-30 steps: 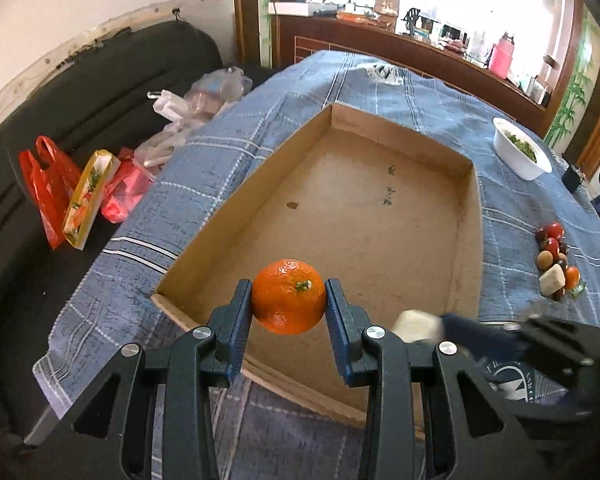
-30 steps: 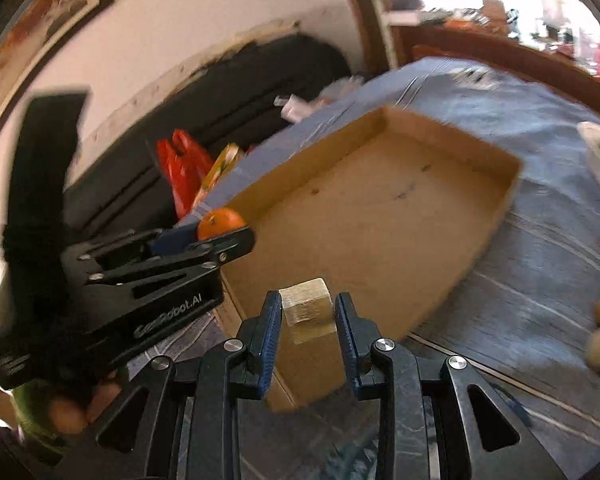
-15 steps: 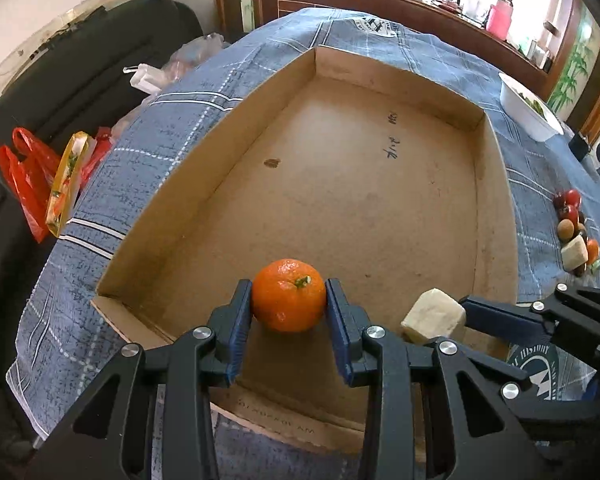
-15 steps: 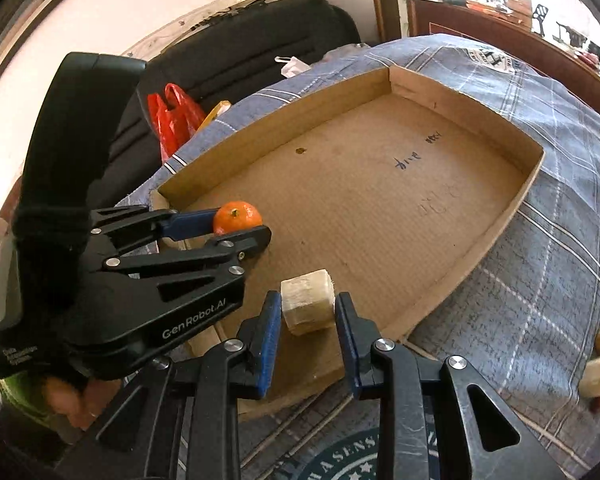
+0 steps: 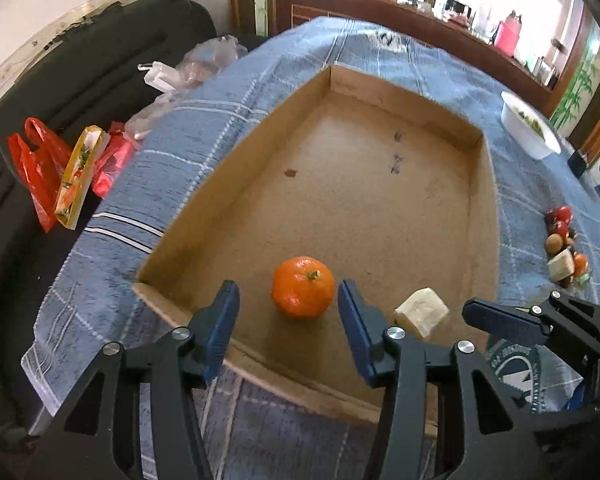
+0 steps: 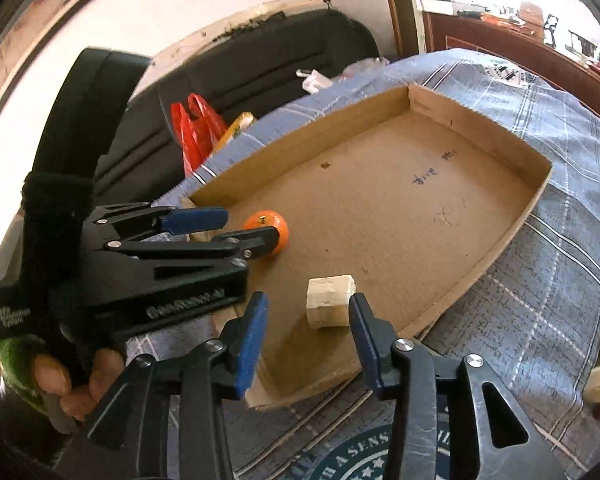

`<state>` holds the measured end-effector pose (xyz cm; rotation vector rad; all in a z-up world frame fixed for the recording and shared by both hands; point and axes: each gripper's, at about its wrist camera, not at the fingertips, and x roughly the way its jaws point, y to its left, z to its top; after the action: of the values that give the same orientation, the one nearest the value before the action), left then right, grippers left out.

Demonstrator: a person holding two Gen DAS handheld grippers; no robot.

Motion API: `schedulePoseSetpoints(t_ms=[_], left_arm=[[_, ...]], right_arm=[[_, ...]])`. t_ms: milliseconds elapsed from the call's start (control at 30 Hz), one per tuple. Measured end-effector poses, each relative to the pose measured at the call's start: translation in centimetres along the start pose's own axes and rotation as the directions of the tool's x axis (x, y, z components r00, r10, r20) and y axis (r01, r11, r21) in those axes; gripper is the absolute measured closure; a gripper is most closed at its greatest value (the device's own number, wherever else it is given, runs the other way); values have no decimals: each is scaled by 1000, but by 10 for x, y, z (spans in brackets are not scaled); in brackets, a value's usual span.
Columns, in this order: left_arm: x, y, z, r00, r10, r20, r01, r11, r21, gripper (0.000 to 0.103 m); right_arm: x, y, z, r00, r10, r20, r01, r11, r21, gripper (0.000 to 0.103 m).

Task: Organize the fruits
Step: 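Open the left tool dropping the tangerine while the right tool releases the cube, then move both tools back to the fruit pile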

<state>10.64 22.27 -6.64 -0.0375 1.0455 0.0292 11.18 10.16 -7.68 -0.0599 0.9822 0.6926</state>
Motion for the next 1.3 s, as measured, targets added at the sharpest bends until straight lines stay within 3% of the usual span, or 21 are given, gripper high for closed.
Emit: schedulePoseSetpoints(t_ms=[133,400,500,667,1300], left_arm=[[-15,-7,-3,1000,-1,29,1,1000,-3,52],[-41,-55,-12,997,-40,68,35,997,76,52],[-46,-78,-16,996,-62,67,54,992,110,52],[-53,-112,-26,994,-91,62,80,984,161,52],[-61,-187,-54,981,-191,10,183,951,250,52]], right_arm=[[-21,-5,-10,999,-8,36,8,1000,17,60],[-77,-45,-61,987,-126,97,113,985,133,52],[-99,-60,-77,969,-217,120,194,965,177,52],[-134,-83,-99,949,-281,140,242,939,244,51],[-186,-141,-155,905,-401,144,309,850,426,51]])
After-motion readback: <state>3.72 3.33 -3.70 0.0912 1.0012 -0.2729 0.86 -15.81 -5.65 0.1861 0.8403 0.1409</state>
